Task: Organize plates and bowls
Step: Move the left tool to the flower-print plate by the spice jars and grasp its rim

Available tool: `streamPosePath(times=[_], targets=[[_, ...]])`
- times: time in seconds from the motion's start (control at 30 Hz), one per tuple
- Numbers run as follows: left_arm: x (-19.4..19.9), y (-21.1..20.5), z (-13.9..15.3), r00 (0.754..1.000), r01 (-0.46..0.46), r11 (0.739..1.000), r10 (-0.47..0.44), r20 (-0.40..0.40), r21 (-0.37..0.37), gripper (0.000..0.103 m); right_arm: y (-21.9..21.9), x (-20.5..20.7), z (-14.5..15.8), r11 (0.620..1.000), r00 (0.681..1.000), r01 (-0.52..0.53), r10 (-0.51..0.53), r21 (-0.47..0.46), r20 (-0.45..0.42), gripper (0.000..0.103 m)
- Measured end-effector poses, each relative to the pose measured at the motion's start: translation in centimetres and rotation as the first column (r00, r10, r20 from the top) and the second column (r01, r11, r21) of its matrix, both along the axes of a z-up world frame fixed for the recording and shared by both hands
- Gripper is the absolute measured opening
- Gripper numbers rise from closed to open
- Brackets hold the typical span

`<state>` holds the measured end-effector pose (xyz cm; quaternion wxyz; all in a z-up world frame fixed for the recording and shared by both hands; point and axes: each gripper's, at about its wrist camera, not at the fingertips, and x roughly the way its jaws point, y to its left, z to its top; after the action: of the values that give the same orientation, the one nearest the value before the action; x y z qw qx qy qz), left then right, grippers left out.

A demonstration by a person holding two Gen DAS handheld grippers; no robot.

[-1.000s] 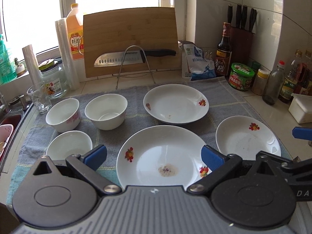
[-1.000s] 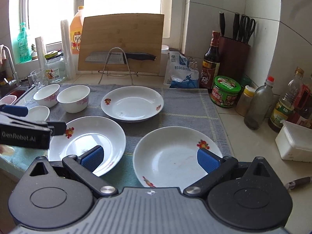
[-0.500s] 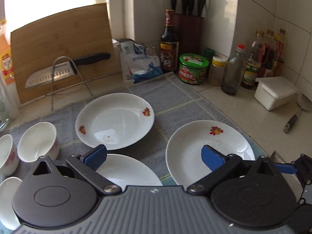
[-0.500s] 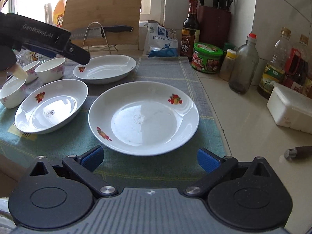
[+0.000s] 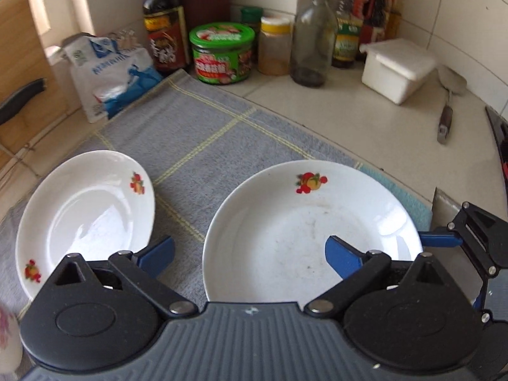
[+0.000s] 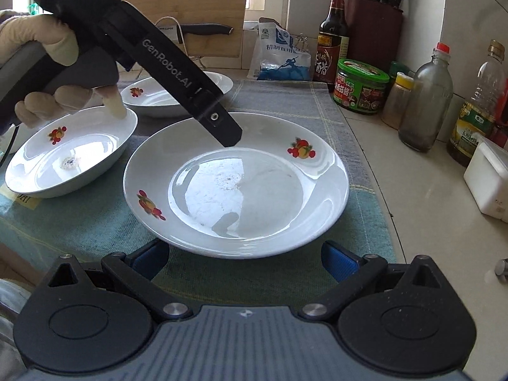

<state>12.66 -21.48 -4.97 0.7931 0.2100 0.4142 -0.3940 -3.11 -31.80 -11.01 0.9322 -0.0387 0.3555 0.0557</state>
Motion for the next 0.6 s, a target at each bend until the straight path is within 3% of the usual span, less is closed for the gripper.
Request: streamPosePath(times=[0.13,0.27,0.6], targets=[[0.9,-1.1,-1.0,0.996,0.078,0.996,-0.077,-0.04,0.039,0.089,-0.2,0.1,-0.4,1.0,1.0,-0.011,0.011,0.02,0.004,0.103],[1.4,-1.9,-1.7,0.988,0.138,0.988,-0.132,-0.085,0.065,0.086,-0.3,0.1,-0.7,0.999,0.999,-0.032,0.031,0.024,0.035,0.103],[3.1,-2.6,-2.3,0.976,0.182,0.978,-0.167,-0.14,0.103,0.072,-0.4,0.7,-0.4,0.999,0.998,-0.049,0.048,0.01,0.028,0.103]])
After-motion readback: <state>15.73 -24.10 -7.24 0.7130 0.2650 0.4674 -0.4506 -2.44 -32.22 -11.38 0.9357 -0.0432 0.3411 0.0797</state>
